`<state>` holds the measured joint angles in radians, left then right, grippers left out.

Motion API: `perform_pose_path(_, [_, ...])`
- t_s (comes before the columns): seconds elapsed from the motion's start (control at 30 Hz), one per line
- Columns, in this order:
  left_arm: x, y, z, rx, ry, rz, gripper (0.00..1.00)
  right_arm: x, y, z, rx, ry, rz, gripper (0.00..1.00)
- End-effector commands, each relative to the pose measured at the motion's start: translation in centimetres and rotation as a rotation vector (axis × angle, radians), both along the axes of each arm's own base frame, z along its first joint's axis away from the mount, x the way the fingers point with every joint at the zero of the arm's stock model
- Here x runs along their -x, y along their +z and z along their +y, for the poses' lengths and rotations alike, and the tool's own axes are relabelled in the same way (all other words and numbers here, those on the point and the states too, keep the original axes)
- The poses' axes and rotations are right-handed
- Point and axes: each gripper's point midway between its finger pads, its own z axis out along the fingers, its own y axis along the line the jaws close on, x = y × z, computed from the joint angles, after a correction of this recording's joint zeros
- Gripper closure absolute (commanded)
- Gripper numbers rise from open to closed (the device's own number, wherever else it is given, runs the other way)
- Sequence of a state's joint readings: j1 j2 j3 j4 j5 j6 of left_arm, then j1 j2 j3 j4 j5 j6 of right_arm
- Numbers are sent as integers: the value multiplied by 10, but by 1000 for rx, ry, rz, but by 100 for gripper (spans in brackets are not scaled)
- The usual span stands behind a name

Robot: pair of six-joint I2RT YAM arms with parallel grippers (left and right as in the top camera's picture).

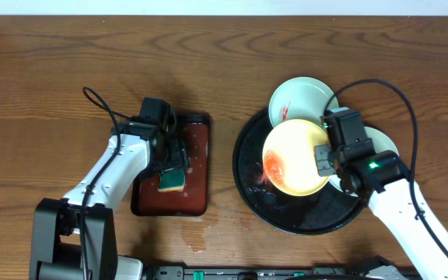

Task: Clean dirty plates on tray and stack at the side
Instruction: 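Lift the yellow plate with the right gripper off the black tray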

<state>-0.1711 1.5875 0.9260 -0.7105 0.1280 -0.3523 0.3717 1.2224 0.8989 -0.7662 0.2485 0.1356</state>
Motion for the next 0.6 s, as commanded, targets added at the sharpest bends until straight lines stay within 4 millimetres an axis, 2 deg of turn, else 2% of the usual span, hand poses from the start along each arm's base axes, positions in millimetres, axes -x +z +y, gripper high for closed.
perform_pose_path(0.0, [0,1,2,-6,4,2,21,-12,37,2,159,95,-122,99])
perform_pose_path(0.3, [0,1,2,-6,4,3,21,-12,84,11,481,154,-289,99])
perform_pose_path(0.57, [1,0,2,-6,5,6,20,6,107,49,579,250,-422,99])
